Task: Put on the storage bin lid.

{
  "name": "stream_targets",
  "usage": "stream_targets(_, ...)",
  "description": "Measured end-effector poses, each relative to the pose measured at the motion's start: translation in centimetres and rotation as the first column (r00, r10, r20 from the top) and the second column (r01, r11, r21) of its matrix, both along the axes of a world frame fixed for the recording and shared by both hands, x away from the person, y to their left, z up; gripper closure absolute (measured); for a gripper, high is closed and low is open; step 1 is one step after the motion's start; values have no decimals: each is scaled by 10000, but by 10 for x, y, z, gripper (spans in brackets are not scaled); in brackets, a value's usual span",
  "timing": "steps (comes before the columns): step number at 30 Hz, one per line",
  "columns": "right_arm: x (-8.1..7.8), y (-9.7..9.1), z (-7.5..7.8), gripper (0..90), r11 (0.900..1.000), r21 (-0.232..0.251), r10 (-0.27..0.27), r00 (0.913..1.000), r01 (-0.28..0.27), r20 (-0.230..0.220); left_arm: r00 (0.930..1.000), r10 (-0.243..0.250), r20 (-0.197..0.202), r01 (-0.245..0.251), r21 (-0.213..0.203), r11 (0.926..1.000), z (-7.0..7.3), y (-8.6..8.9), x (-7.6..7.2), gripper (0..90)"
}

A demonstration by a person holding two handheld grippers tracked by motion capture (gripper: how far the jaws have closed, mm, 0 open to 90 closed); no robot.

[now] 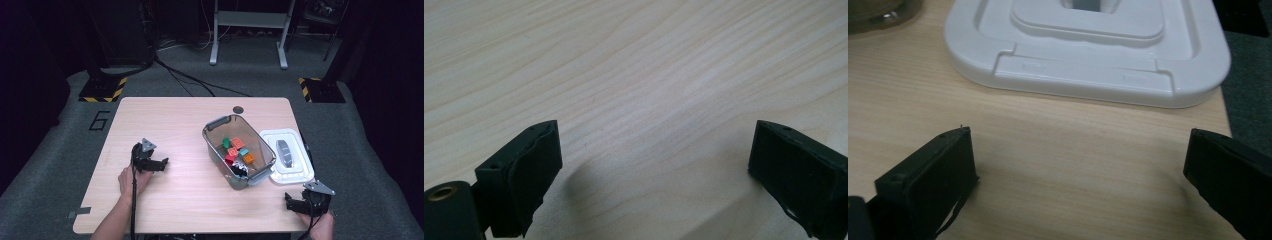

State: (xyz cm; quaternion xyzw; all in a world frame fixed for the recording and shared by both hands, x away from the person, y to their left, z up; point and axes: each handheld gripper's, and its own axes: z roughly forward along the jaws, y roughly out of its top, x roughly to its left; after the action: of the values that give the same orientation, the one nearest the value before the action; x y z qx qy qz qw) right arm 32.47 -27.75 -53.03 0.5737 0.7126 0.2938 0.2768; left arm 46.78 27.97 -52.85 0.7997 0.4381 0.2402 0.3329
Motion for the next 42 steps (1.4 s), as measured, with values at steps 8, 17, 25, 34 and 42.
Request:
stream_targets(8,25,-10,14,0,9980,629,118,9981,-79,-613,9915,-1015,-812,957,-722,9928,-1,4,8,35)
stream_targets(17,67,-9,28,4,9951,989,104,9949,-5,-1003,9889,-1200,-875,1177,-317,9925,-1,2,9,0)
stream_targets(25,106,8,36,235,9965,832,158,9939,-67,-1090,9892,-1172,-877,1148,-310,9929,-1,2,8,0)
stream_targets(34,136,25,36,504,9997,232,138,9911,-108,-1326,9893,-1166,-876,1142,-314,9930,-1,1,8,0)
stream_targets(42,137,26,34,670,9999,87,-86,9915,98,-1301,9893,-1168,-876,1145,-306,9929,-1,2,9,0)
